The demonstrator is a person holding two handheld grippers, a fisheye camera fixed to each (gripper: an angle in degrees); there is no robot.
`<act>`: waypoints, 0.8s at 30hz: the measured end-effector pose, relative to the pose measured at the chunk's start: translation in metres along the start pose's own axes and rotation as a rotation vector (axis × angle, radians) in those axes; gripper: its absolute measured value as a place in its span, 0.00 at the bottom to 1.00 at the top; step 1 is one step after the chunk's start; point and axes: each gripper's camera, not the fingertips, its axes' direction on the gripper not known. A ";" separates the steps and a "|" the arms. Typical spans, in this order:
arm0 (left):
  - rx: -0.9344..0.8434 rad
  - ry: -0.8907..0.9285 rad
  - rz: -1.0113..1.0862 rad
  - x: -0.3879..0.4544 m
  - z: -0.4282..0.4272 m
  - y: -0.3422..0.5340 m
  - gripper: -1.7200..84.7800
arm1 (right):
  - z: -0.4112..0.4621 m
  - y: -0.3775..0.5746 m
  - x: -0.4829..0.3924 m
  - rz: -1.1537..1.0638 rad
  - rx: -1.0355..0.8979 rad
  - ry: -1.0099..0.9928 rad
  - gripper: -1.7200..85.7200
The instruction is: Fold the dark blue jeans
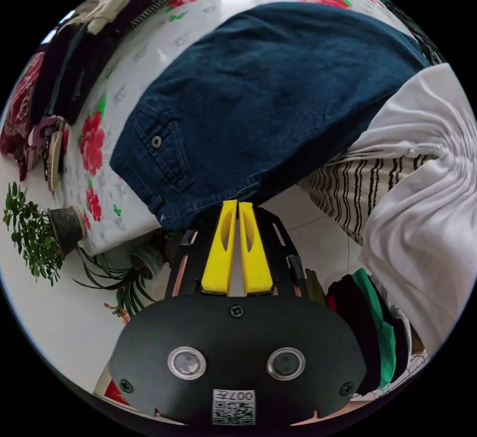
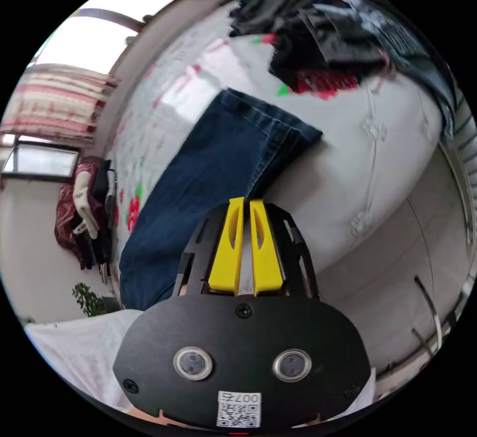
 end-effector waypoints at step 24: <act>0.375 0.782 -1.126 -0.214 -0.033 0.181 0.15 | 0.270 -0.057 -0.447 -0.997 -0.875 -0.283 0.12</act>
